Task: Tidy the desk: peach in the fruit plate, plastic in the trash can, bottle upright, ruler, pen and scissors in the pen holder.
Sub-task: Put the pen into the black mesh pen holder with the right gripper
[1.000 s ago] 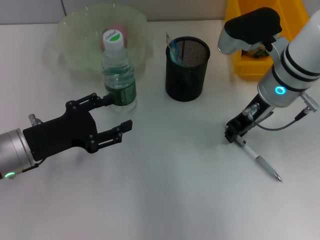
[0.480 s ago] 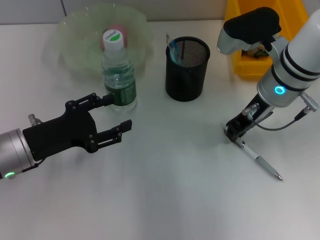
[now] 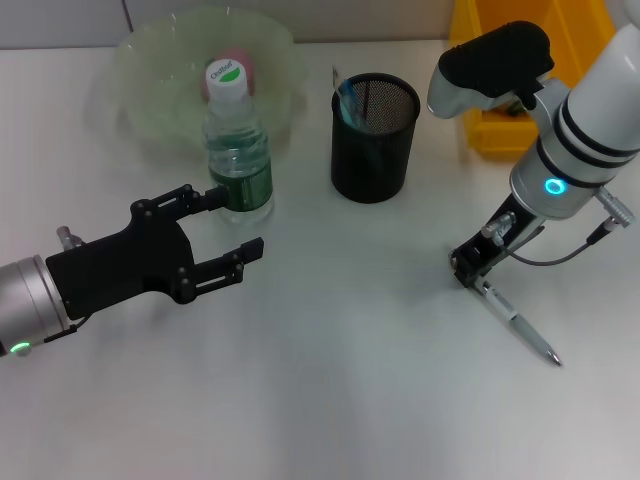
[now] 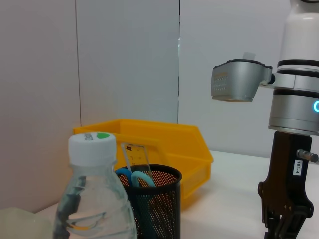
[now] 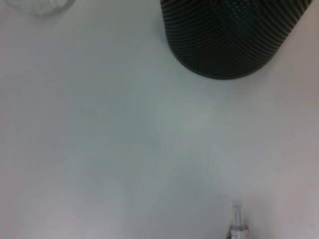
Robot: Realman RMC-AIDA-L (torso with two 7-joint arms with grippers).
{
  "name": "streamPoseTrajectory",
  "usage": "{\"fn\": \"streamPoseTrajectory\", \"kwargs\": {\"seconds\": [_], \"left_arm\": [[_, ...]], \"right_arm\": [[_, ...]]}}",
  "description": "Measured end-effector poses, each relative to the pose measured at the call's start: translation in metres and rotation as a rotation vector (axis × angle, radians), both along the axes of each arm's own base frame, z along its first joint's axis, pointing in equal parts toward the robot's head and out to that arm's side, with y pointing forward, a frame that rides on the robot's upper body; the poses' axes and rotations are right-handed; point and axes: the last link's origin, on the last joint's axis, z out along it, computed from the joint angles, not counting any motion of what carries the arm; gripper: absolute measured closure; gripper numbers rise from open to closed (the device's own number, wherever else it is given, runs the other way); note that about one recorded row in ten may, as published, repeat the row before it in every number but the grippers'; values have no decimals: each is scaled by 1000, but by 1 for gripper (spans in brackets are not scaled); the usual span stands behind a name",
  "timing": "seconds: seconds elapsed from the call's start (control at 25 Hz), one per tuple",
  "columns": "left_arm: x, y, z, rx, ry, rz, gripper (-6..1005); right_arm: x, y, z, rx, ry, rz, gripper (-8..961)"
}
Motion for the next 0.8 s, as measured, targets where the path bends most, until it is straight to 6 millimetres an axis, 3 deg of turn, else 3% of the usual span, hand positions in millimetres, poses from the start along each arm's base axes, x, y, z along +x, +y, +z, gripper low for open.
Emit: {"fn": "streamPoseTrajectory", "kwargs": {"seconds": [0.36,0.8], "left_arm": [[0,0,0,3,1,3,247],[-1,-1,3,17,-16,12,246]], "right_arm": [[-9,4,5,27,22,39,834],[-55,11,44,202,139,244,834]]}}
